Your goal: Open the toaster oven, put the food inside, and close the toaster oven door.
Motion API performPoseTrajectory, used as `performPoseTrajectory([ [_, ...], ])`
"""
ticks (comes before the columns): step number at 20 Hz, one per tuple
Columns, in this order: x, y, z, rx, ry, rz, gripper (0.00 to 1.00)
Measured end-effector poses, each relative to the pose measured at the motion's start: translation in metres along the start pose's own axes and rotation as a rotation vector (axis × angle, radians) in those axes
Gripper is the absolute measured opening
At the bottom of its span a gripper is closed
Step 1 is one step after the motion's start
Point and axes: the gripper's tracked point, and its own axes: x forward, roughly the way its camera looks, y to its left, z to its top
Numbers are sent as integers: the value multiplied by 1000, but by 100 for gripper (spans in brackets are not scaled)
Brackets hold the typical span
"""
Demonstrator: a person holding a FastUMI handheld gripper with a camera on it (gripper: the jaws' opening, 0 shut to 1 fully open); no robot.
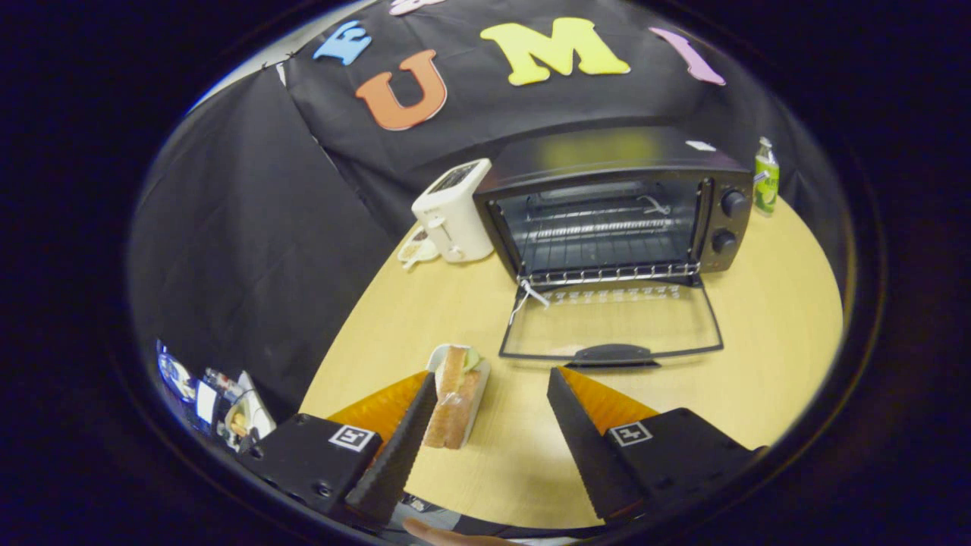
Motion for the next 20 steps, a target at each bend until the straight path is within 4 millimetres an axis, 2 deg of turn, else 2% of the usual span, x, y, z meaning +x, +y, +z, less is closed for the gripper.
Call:
performPoseTrajectory([
  [3, 11, 22, -9, 94, 99, 128, 94],
  [6, 25, 14, -18, 129, 193, 100, 86],
  [10, 39, 23, -25, 156, 262, 121, 77],
  [12, 42, 28, -27, 134, 283, 127, 68],
  [15, 45, 19, -30, 111, 298, 77, 53],
  [17, 47, 21, -32, 141, 310, 91, 47],
  [20, 45, 17, -33, 167, 311, 100, 41],
])
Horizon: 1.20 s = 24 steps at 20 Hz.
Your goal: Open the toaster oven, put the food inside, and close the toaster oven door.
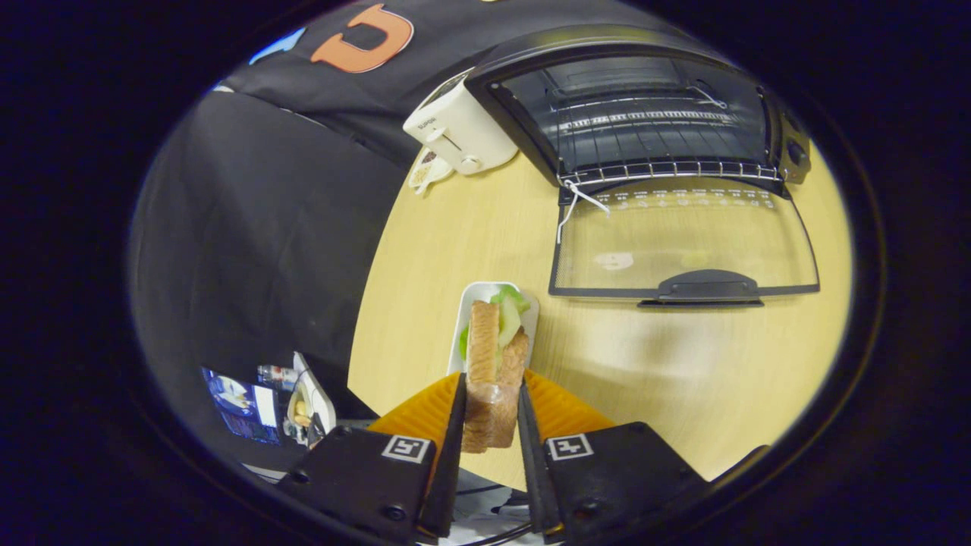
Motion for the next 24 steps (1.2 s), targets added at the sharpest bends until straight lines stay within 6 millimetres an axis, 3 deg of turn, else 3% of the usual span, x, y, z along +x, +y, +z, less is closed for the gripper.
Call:
performPoseTrajectory([
  [6, -9, 3, -5, 11, -12, 27, 35],
  [12, -57, 16, 8, 85, -97, 197, 35],
  [17, -78, -20, 30, 151, -220, 211, 35],
  [24, -86, -67, 81, 342, -449, 218, 34],
])
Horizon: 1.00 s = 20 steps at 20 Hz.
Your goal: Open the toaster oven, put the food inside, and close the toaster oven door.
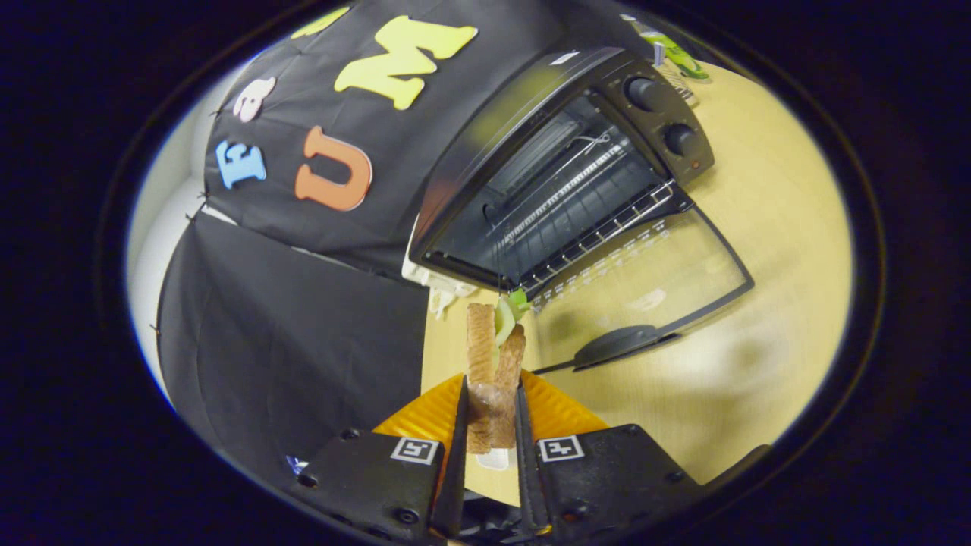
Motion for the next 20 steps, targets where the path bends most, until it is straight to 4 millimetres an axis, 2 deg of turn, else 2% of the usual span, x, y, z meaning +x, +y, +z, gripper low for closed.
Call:
performPoseTrajectory([
  [5, 9, -15, 52, 155, -218, 32, 34],
  [9, 20, -40, 97, 247, -463, 3, 34],
  [12, 40, -49, 110, 267, -524, 10, 34],
  [17, 71, -57, 122, 222, -516, -5, 34],
  [18, 73, -58, 125, 208, -511, -9, 35],
  [20, 73, -56, 142, 228, -541, 39, 35],
])
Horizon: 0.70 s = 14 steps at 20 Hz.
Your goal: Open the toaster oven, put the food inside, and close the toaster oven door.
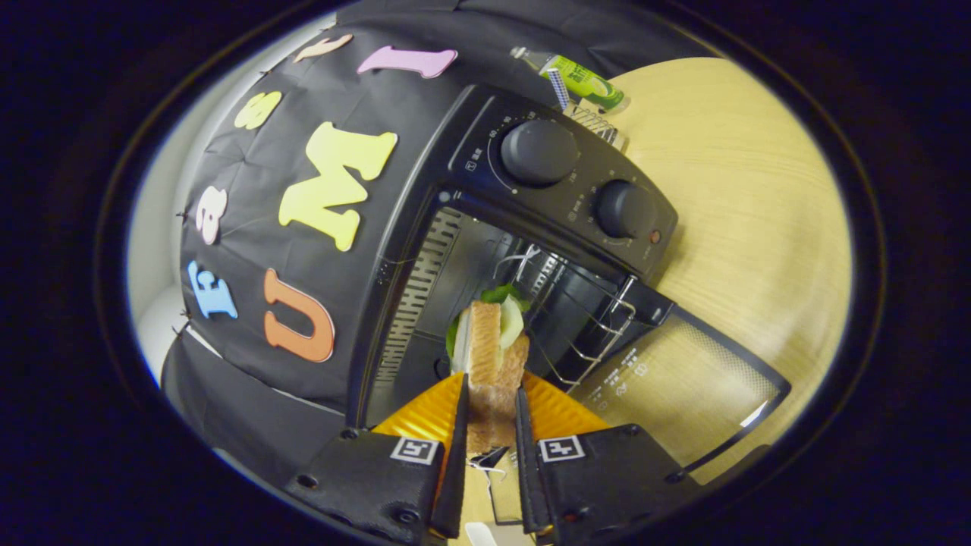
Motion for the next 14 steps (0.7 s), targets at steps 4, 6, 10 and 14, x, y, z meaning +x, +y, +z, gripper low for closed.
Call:
performPoseTrajectory([
  [4, 22, -10, 10, 45, 11, 20, 35],
  [6, 29, -6, 13, 23, -1, 32, 35],
  [10, 43, -1, 14, -95, -53, 12, 35],
  [14, 51, 0, 12, -168, -58, 10, 36],
])
